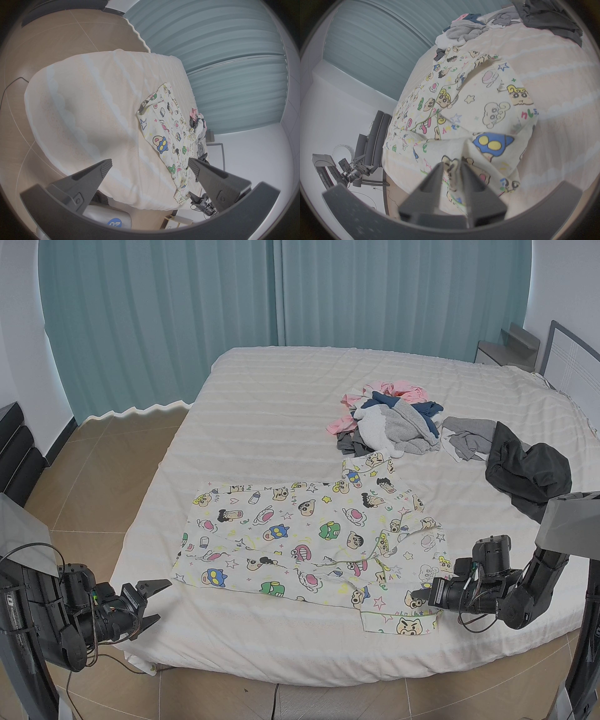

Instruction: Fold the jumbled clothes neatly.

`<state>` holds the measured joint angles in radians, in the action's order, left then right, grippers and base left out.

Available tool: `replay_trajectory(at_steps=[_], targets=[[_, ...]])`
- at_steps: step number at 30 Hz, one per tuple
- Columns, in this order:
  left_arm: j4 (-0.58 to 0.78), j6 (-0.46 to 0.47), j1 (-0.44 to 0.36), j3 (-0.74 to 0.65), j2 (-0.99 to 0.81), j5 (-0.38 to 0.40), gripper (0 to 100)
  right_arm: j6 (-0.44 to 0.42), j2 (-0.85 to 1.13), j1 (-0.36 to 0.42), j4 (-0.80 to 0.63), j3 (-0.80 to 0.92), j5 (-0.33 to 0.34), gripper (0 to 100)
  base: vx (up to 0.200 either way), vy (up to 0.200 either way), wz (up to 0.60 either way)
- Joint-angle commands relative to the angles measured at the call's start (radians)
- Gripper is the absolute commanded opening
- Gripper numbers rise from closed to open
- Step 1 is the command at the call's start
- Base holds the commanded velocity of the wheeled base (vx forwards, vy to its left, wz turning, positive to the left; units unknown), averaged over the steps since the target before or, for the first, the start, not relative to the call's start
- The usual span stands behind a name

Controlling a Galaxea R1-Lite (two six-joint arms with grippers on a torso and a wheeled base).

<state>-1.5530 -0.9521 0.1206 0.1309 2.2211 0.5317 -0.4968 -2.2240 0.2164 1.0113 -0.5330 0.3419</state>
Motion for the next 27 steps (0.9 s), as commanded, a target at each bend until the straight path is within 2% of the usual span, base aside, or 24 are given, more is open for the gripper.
replay_trajectory(at_steps=[1,10,14,27], targets=[[-0.018,0.0,0.001,0.001,0.002,0.001,100,0.0,0.001,-0.006,0.0,-0.01,0.0,0,0.0,0.0,0.0],[-0.018,0.0,0.001,0.0,0.002,0.001,100,0.001,0.003,-0.018,0.016,-0.024,-0.003,0,0.0,0.0,0.0],[-0.018,0.0,0.001,0.0,0.002,0.001,100,0.001,-0.008,-0.029,0.055,-0.041,-0.047,0,0.0,0.0,0.0],[-0.018,0.001,0.001,0.0,0.002,0.001,100,-0.028,-0.039,-0.029,0.087,-0.078,-0.057,0,0.0,0.0,0.0]])
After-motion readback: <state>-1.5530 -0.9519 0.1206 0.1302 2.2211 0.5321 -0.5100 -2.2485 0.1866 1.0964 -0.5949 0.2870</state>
